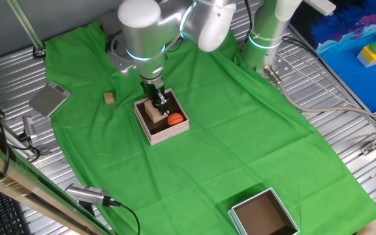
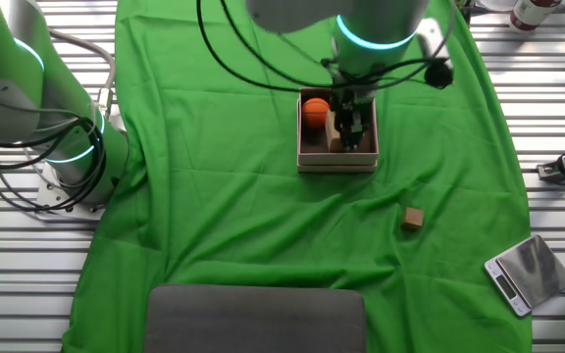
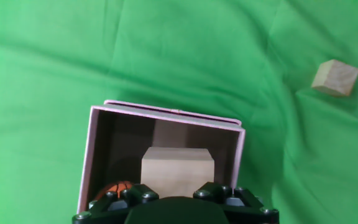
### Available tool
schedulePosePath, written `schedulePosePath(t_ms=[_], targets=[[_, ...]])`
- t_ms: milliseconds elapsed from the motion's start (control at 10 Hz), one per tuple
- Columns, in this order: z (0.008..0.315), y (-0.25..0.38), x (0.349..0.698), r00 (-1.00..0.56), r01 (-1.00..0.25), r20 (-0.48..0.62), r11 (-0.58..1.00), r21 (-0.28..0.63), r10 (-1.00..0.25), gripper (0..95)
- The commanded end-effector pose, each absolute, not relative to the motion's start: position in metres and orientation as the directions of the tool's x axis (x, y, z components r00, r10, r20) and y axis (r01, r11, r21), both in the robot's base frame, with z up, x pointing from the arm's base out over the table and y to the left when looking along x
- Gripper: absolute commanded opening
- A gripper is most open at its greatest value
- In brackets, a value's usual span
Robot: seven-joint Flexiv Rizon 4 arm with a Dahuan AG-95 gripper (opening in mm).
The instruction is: Take everything out of the gift box
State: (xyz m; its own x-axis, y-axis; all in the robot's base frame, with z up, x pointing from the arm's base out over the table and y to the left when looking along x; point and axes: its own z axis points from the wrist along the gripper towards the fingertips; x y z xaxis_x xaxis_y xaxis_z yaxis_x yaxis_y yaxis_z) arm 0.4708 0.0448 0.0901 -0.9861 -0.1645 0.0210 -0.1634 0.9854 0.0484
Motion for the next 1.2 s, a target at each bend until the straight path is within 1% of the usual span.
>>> schedulePosePath(t_ms=[100,400,600,700,900,1200], targets=[[0.103,0.036,0.473,-0.980,-0.196,0.029,0.979,0.051,-0.198,0.0],[0.134,0.019,0.479,-0.971,-0.226,0.056,0.970,0.087,-0.231,0.0],[0.161,0.008,0.480,-0.963,-0.248,0.086,0.965,0.091,-0.256,0.0],[0.166,0.003,0.482,-0.960,-0.257,0.091,0.962,0.090,-0.265,0.0],[0.163,-0.009,0.492,-0.951,-0.286,0.091,0.954,0.094,-0.294,0.0],[0.143,-0.029,0.512,-0.933,-0.341,0.084,0.935,0.101,-0.349,0.0]])
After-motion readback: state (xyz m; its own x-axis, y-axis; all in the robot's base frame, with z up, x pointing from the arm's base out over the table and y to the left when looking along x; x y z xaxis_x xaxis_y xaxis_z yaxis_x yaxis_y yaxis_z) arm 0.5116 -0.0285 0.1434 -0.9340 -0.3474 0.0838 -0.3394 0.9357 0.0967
